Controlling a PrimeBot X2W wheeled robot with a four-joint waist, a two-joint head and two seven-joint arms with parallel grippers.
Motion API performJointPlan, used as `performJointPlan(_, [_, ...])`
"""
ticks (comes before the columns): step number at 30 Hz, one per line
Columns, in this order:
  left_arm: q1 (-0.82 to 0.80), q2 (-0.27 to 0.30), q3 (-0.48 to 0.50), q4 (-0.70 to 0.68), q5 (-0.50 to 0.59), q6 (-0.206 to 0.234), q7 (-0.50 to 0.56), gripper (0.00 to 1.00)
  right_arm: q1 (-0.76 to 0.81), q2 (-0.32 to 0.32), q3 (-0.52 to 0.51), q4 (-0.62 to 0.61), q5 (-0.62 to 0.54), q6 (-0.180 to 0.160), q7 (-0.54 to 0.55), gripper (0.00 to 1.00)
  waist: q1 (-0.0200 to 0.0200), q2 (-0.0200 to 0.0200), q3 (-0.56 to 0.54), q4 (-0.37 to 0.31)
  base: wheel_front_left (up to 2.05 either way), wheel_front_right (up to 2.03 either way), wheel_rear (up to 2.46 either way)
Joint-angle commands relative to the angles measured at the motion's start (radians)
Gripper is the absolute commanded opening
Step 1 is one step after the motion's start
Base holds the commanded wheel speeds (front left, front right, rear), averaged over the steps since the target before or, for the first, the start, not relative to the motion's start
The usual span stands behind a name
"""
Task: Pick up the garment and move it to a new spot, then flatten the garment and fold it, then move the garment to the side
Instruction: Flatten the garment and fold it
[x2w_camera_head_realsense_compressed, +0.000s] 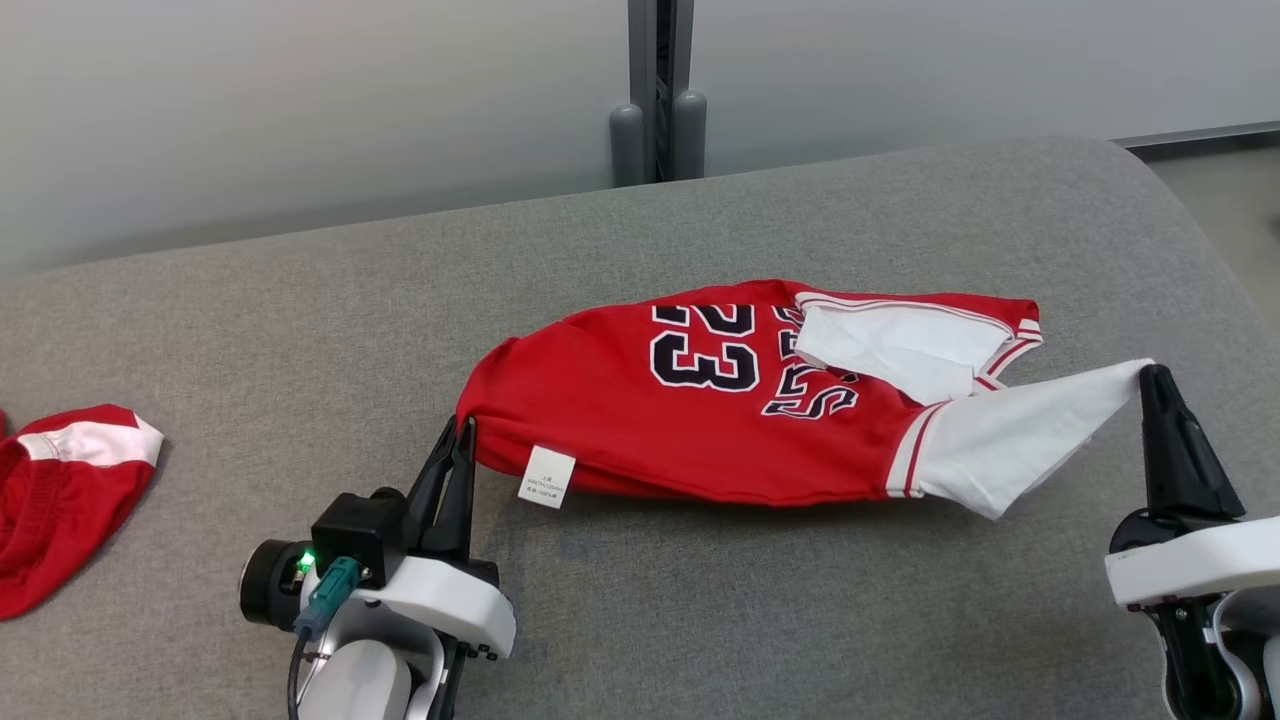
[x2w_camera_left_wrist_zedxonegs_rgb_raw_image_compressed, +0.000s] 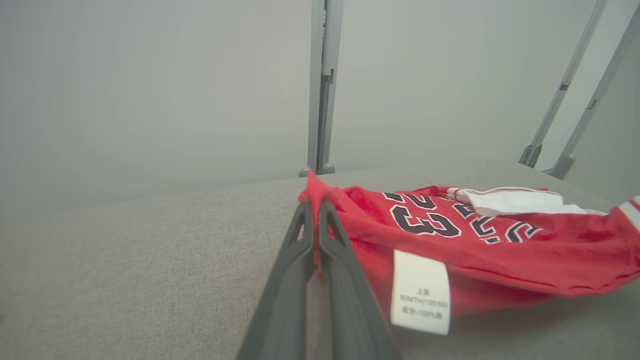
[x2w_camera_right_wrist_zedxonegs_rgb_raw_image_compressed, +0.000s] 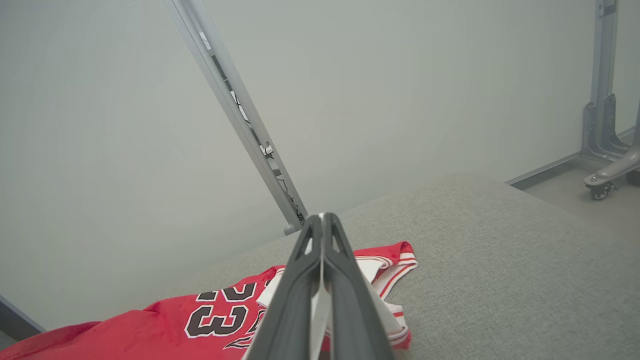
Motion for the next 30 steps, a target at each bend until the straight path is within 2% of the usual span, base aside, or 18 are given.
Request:
performJointPlan(1, [0.014, 0.004, 0.009, -0.020, -0.010, 0.005, -0.004, 0.00, -0.018, -0.008, -0.010, -0.022, -0.006, 0.000, 0.006, 0.00, 0.0000, 0.0000, -0.006, 0.002, 0.00, 0.00, 0.00])
performJointPlan(7, [0.016, 0.004, 0.021, -0.102, -0.056, -0.002, -0.004, 0.00, -0.062, 0.003, -0.034, -0.084, 0.024, 0.000, 0.034, 0.00, 0.0000, 0.0000, -0.025, 0.004, 0.00, 0.00, 0.00])
performJointPlan(14, [-0.044, 0.004, 0.013, -0.173, -0.185, -0.037, 0.007, 0.00, -0.205, 0.017, -0.075, -0.106, 0.069, 0.000, 0.086, 0.00, 0.0000, 0.0000, -0.062, 0.001, 0.00, 0.00, 0.00])
performJointPlan(18, [-0.135, 0.008, 0.026, -0.226, -0.223, -0.052, 0.063, 0.00, -0.328, 0.023, -0.085, -0.085, 0.077, 0.000, 0.128, 0.00, 0.0000, 0.0000, -0.085, 0.004, 0.00, 0.00, 0.00])
performJointPlan(25, [-0.335, 0.026, 0.059, -0.278, -0.263, -0.036, 0.195, 0.00, -0.562, 0.014, -0.071, 0.005, 0.045, 0.000, 0.160, 0.00, 0.0000, 0.0000, -0.108, 0.008, 0.00, 0.00, 0.00])
performJointPlan(30, [-0.424, 0.030, 0.076, -0.272, -0.276, -0.025, 0.239, 0.00, -0.675, 0.015, -0.061, 0.074, 0.025, 0.000, 0.163, 0.00, 0.0000, 0.0000, -0.117, 0.010, 0.00, 0.00, 0.00])
